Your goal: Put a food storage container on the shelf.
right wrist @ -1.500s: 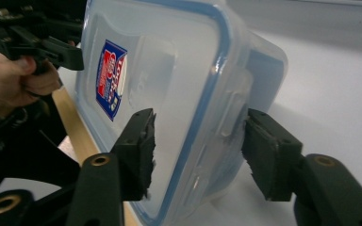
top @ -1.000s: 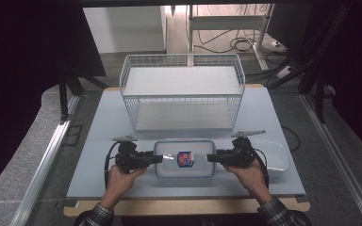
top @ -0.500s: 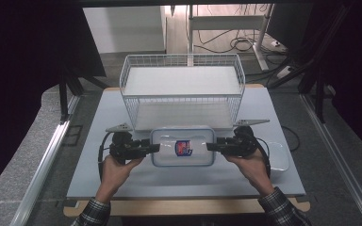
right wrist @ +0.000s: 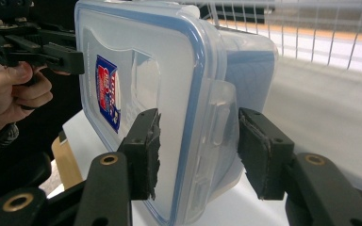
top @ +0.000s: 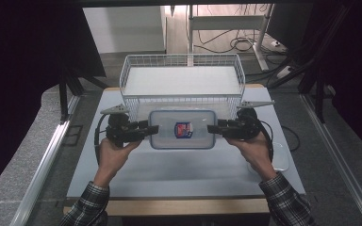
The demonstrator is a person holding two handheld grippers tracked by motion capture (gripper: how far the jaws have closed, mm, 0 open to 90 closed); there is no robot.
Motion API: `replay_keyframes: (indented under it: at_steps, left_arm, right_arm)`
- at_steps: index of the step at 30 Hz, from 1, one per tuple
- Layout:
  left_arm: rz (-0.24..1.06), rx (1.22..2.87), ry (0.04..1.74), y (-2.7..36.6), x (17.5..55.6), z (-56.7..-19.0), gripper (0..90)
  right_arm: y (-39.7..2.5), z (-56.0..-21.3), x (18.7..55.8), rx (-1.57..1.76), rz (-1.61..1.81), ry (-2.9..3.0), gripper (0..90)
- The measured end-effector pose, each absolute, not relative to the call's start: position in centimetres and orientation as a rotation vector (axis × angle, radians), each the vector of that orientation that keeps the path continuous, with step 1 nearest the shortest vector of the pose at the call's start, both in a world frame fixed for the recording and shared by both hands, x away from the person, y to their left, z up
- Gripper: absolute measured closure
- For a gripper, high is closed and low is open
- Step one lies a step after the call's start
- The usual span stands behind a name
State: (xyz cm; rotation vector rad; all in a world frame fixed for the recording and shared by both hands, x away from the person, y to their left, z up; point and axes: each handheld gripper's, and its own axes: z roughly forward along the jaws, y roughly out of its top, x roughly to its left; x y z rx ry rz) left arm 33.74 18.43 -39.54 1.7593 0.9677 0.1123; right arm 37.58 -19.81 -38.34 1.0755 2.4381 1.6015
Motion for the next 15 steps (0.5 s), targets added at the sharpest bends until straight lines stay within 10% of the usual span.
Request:
replay_keyframes:
  at_steps: [15]
  left_arm:
    - [0.175, 1.721, 0.927, 19.6, 37.3, -34.9, 51.8]
  right_arm:
    - [-18.7, -33.2, 41.1, 1.005, 1.624, 2.370, 50.9]
